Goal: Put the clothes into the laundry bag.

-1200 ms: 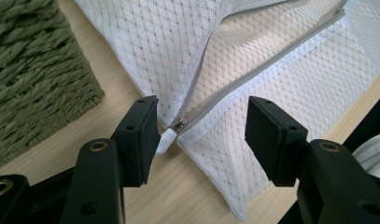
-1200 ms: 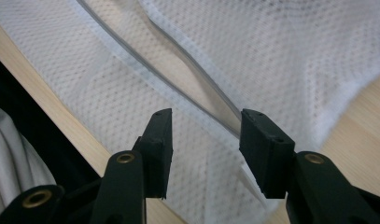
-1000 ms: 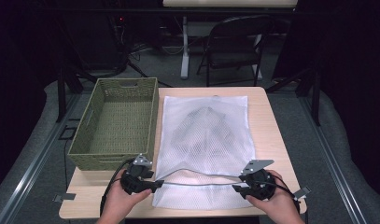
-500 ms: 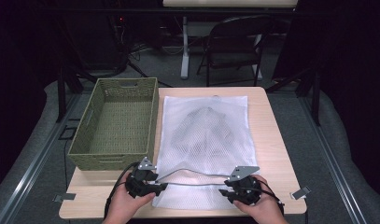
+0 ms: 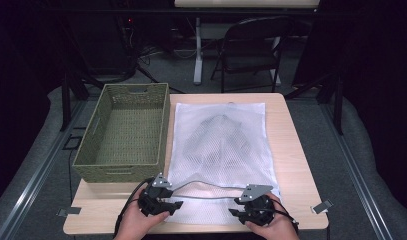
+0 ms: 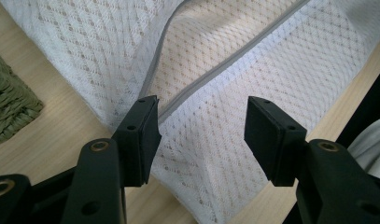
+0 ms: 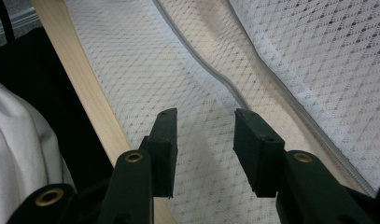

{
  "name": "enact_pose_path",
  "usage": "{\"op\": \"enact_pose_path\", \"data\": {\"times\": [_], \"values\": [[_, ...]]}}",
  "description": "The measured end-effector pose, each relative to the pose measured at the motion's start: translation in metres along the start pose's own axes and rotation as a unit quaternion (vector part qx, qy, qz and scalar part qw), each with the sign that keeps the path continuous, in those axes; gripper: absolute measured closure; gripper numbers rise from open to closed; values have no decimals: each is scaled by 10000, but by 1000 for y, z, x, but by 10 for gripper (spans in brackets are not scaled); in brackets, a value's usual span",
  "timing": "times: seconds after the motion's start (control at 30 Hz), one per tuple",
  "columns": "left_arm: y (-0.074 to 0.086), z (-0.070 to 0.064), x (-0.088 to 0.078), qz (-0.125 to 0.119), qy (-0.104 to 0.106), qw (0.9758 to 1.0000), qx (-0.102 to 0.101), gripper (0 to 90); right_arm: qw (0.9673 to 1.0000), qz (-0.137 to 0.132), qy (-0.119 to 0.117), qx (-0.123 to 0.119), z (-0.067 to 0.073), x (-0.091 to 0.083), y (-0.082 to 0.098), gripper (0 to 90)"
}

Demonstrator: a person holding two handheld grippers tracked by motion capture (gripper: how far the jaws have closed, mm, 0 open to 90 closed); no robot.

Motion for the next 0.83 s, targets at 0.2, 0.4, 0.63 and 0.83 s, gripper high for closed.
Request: {"op": "enact_pose_path", "data": {"times": [0.2, 0.4, 0.63, 0.83], "values": [[1, 0, 2, 28, -5, 10000, 29, 451, 10000, -56, 1, 51, -3, 1, 2, 596], [1, 0, 3, 4, -4, 10000, 14, 450, 10000, -27, -27, 81, -4, 4, 4, 597], [2, 1, 3, 32, -13, 10000, 13, 450, 10000, 41, -68, 10, -1, 6, 5, 584], [2, 2, 2, -14, -25, 10000, -30, 449, 10000, -35, -38, -36, 0, 5, 4, 560]]}}
Point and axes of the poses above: each handheld gripper's, and its own axes: x roughly forward along the jaws, y roughly out of its underside, z roughly to its left, the point moved 7 cm from there along x, roughly forward along the jaws, and after that the axes turned 6 degrees about z, right-handed, at the moved point
